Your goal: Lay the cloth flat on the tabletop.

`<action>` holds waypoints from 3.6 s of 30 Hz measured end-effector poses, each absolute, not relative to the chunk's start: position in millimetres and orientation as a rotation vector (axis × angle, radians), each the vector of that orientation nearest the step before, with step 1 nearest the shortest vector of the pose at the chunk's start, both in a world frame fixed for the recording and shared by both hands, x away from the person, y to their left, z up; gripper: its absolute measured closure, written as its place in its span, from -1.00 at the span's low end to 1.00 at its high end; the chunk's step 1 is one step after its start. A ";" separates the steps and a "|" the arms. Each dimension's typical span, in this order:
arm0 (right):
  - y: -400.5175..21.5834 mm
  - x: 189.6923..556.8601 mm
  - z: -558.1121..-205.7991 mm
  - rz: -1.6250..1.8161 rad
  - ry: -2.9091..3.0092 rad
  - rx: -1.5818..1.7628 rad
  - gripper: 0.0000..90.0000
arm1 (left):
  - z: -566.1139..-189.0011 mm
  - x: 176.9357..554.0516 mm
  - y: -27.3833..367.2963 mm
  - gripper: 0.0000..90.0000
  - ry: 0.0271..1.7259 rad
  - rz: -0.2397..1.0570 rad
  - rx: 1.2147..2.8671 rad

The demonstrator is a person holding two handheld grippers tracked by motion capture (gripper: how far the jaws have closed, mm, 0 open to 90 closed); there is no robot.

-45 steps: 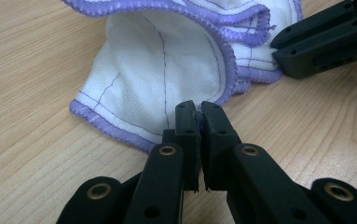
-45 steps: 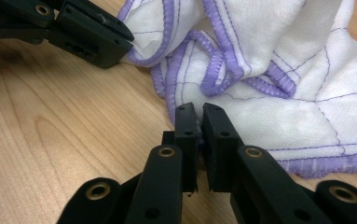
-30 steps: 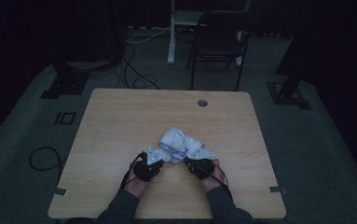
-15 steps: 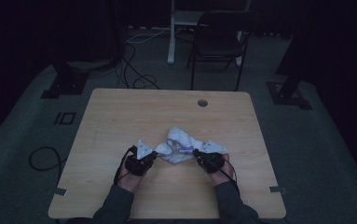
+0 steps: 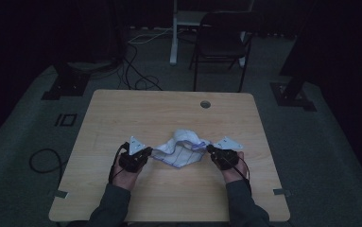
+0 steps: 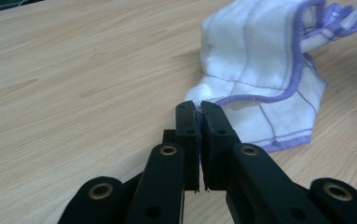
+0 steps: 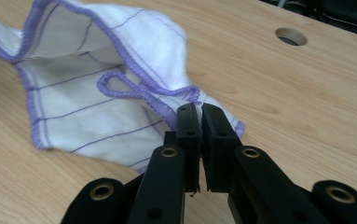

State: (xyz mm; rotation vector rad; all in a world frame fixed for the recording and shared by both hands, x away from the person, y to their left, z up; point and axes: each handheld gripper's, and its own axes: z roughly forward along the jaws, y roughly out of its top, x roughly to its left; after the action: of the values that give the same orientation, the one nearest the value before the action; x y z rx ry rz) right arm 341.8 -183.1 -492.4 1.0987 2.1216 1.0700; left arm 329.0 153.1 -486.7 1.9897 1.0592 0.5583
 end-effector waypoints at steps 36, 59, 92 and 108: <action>-240.5 354.0 -480.1 1.012 1.994 1.264 0.95 | -508.7 341.9 192.3 0.94 1.240 0.477 1.980; -240.3 352.1 -493.1 0.996 2.039 1.276 0.50 | -503.9 329.1 151.4 0.47 1.044 0.467 2.059; -232.1 343.5 -520.8 0.965 2.162 1.262 0.64 | -530.3 281.1 57.6 0.30 0.588 0.151 2.256; -232.6 347.7 -527.6 0.933 2.177 1.283 0.65 | -516.5 302.7 57.0 0.93 0.649 0.257 2.273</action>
State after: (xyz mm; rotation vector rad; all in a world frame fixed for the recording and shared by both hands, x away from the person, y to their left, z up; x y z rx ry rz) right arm 347.7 -232.6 -527.6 1.2829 2.1771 0.9325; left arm 302.7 57.0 -516.5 2.2727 0.6492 0.2566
